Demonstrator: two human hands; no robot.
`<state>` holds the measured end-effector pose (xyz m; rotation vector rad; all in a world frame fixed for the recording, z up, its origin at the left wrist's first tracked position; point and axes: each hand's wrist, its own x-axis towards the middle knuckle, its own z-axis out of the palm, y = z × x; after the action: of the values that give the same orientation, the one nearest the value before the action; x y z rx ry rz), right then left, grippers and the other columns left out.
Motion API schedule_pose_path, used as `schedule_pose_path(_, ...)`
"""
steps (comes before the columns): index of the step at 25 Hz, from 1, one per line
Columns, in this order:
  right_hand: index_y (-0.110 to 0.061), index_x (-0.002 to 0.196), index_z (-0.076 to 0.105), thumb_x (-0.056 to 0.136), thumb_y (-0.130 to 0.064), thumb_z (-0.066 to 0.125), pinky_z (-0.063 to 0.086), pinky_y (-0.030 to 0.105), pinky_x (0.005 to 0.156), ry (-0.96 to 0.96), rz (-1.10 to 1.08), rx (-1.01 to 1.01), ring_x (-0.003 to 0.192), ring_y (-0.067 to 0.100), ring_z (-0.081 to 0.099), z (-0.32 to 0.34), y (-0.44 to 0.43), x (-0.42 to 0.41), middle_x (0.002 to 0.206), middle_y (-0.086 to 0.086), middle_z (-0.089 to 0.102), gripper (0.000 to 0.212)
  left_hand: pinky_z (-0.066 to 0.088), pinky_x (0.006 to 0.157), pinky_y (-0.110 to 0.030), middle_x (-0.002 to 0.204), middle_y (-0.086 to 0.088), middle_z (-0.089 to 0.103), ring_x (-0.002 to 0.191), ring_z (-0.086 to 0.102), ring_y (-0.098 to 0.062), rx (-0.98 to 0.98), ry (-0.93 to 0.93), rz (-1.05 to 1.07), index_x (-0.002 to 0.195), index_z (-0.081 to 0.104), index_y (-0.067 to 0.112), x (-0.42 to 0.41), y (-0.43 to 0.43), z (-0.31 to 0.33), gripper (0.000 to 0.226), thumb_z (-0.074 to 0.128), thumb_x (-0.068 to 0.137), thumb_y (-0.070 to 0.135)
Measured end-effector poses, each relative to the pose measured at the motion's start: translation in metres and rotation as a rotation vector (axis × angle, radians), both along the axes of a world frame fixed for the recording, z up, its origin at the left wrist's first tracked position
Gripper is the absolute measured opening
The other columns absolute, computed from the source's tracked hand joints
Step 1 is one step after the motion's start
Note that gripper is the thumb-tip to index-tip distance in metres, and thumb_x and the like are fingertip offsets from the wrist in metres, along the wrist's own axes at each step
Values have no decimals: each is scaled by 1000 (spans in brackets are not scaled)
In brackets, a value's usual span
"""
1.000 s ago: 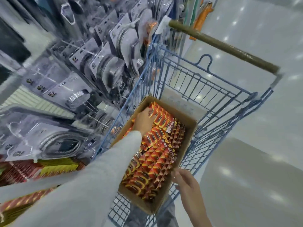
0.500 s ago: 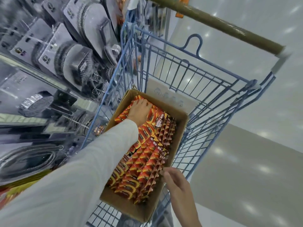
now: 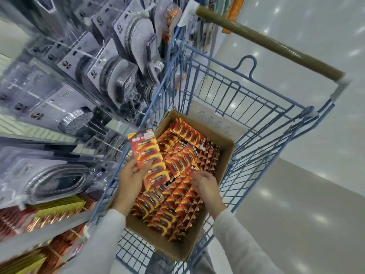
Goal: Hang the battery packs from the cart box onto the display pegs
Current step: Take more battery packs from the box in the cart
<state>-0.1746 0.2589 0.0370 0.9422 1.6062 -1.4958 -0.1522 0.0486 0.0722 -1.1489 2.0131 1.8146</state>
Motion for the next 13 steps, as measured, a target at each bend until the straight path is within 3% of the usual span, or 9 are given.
schedule_pose_path(3, -11, 138, 55, 101, -31, 59, 51, 45, 105, -129, -77, -105, 118, 30, 61, -26, -34, -37, 115, 5, 62, 42, 61, 80, -44, 101, 5, 81, 89, 79, -20, 60, -69, 128, 117, 70, 23, 67, 0, 19, 22, 70, 95, 24)
schedule_pose_path(5, -5, 140, 53, 100, -38, 55, 48, 51, 109, -135, -52, -117, 128, 38, 56, -38, -54, -52, 134, 14, 60, 52, 61, 74, -41, 92, 7, 81, 79, 79, -16, 96, -125, 220, 109, 71, 24, 100, 3, 21, 17, 73, 92, 20)
schedule_pose_path(7, -4, 144, 50, 101, -34, 50, 48, 47, 108, -124, -43, -116, 135, 38, 52, -51, -72, -62, 148, 16, 52, 52, 61, 63, -36, 88, 4, 81, 74, 79, -18, 126, -187, 285, 103, 71, 25, 121, 4, 18, 17, 75, 89, 15)
schedule_pose_path(9, -4, 147, 47, 104, -25, 47, 50, 42, 98, -131, -53, -116, 138, 36, 50, -65, -87, -68, 150, 15, 51, 48, 60, 67, -38, 91, -2, 82, 82, 78, -26, 139, -241, 341, 106, 73, 23, 135, 4, 12, 25, 80, 83, 16)
schedule_pose_path(11, -8, 148, 45, 97, -41, 58, 52, 49, 100, -142, 1, -126, 134, 39, 52, -90, -102, -70, 151, 16, 50, 62, 60, 70, -39, 88, 0, 81, 87, 77, -29, 128, -279, 365, 109, 72, 22, 143, 2, 8, 36, 84, 75, 24)
schedule_pose_path(13, -15, 149, 35, 71, -75, 73, 47, 57, 105, -226, -74, 27, 133, 43, 48, -120, -115, -66, 151, 16, 43, 106, 60, 69, -39, 84, 2, 81, 84, 77, -28, 116, -277, 347, 105, 70, 24, 145, 0, 7, 40, 85, 69, 31)
